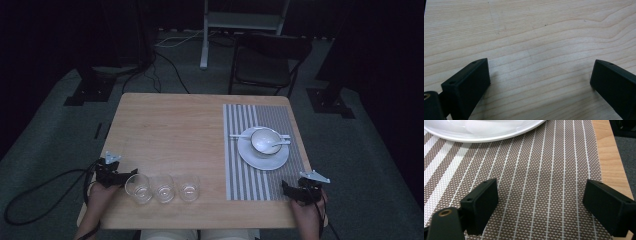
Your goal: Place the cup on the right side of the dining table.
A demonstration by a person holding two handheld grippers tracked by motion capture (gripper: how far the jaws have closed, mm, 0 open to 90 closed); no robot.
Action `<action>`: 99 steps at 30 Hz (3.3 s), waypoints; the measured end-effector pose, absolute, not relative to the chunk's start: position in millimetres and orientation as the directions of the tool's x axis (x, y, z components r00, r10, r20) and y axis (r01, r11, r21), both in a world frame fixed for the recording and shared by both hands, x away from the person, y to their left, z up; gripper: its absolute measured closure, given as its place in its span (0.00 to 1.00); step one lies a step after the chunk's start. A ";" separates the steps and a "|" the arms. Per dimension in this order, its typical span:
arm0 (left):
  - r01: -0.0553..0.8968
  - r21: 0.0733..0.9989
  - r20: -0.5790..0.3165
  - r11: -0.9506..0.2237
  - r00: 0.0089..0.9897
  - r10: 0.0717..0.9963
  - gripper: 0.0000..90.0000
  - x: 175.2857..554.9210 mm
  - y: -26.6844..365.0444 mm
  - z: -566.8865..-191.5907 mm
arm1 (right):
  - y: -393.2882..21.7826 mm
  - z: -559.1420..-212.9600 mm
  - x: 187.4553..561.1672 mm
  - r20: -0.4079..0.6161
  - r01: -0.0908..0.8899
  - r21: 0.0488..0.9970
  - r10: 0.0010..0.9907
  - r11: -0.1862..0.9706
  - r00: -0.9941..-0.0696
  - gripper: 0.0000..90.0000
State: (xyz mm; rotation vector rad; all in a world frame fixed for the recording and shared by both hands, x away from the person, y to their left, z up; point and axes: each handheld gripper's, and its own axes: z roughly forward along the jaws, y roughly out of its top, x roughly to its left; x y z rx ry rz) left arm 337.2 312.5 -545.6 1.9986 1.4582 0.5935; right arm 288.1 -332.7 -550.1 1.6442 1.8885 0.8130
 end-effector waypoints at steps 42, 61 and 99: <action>0.691 0.686 0.012 -0.226 0.300 0.954 0.03 337.1 312.5 -545.7 | -312.0 -516.5 274.1 0.038 0.664 0.733 0.966 0.147 -0.256 0.15; 0.691 0.686 0.013 -0.226 0.299 0.954 0.03 337.0 312.5 -545.7 | -287.3 -470.2 273.7 0.011 0.570 0.796 0.937 0.203 -0.349 0.15; 0.691 0.687 0.011 -0.226 0.300 0.954 0.03 336.8 312.6 -545.7 | -179.9 -422.5 283.3 -0.017 0.393 0.855 0.775 0.339 -0.632 0.15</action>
